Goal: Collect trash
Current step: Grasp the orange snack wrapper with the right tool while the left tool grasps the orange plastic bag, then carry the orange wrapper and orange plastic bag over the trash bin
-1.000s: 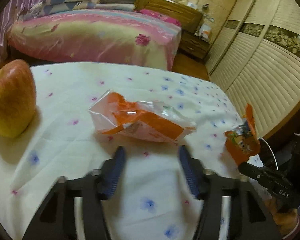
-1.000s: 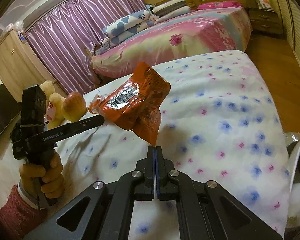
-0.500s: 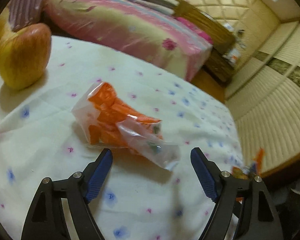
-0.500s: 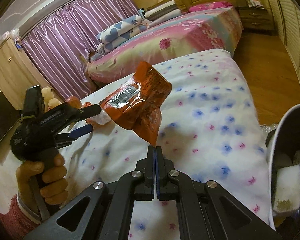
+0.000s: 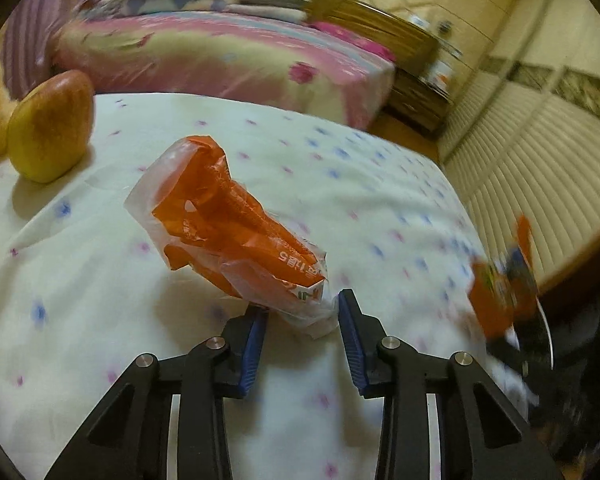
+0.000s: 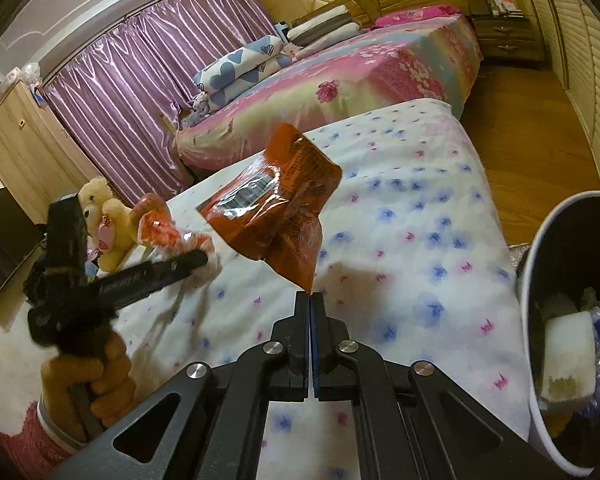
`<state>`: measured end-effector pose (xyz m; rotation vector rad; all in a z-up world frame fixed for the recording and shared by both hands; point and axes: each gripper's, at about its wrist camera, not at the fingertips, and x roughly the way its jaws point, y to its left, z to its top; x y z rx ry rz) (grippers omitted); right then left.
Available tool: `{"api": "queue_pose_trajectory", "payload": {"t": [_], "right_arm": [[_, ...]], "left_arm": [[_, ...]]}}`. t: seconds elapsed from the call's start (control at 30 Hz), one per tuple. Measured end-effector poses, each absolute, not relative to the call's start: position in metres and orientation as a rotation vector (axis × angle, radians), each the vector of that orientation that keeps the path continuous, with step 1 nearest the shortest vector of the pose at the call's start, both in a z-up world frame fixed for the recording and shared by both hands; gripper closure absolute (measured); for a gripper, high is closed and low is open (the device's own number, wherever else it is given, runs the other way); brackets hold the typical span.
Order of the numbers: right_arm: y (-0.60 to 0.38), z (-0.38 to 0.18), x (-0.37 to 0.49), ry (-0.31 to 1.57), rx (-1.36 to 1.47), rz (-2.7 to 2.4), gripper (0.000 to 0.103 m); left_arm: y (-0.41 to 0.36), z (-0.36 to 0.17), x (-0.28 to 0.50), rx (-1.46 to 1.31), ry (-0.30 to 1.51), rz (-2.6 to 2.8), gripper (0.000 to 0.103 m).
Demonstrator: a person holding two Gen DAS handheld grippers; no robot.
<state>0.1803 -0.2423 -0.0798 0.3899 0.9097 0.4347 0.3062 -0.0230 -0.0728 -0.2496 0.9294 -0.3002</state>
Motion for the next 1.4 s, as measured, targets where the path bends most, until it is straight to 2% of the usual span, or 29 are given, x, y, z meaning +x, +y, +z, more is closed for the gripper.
{"api": "queue_pose_trajectory", "payload": {"t": [0.53,1.4], "right_arm": [[-0.279,-0.069,0.135,0.877,0.415,0.355,0.103],[-0.334,-0.066,0.092,0.835,0.472,0.239,0.103]], "left_arm": [[-0.080,-0.044,0.209,-0.025,0.882,-0.488,0.069],[-0.156,-0.035,0.189,0.065,0.876,-0.603,0.069]]}}
